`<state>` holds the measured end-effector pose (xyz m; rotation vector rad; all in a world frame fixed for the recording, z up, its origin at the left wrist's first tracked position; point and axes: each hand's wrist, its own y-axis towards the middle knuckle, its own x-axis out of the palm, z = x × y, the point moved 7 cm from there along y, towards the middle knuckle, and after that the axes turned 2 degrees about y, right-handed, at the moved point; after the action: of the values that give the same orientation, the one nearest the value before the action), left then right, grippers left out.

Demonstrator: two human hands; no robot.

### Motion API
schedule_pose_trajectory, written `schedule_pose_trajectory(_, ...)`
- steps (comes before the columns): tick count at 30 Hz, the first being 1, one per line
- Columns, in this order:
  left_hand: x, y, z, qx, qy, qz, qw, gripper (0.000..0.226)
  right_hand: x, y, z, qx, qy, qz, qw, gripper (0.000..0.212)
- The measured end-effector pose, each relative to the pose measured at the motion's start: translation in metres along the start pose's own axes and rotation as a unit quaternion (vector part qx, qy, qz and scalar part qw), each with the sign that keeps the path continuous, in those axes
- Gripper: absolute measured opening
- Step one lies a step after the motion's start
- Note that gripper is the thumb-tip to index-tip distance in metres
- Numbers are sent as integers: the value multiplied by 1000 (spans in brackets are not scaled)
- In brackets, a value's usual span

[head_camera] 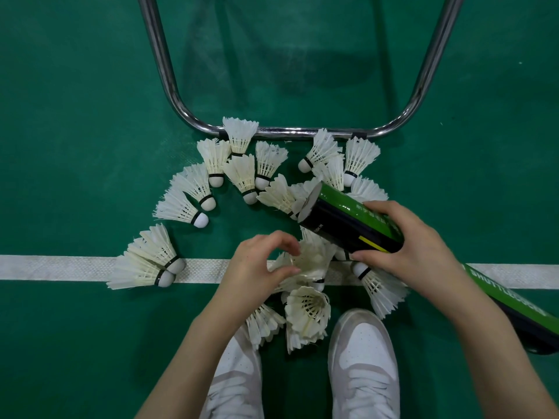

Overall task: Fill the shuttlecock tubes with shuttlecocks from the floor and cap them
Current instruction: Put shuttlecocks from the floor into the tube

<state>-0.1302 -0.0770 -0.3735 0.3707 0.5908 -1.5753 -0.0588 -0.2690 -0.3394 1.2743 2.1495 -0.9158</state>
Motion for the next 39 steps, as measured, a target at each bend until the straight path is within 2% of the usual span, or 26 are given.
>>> schedule_pose_trajectory(6,-8,3,-4,35,40,-4,999,25,1,0,-1,1,0,0,1000,67)
schedule_pose_trajectory(13,-11,5,-1,41,61,41,996,26,2,0,-1,-2,1,2,1000,67)
schedule_pose_trajectory(16,-20,3,-2,19,56,86,995,27,3,0,-3,-2,-1,-1,1000,67)
schedule_pose_trajectory(23,-59,-3,-16,-121,-104,179,971,24,3,0,-2,-1,-7,1,1000,68)
schedule_pose_trajectory(28,-73,-7,-19,-141,-222,262,929,24,6,1,-1,-4,-8,-6,1000,67)
schedule_pose_trajectory(39,-75,-7,-14,-134,-337,308,880,24,11,0,-5,-10,-7,-19,1000,67)
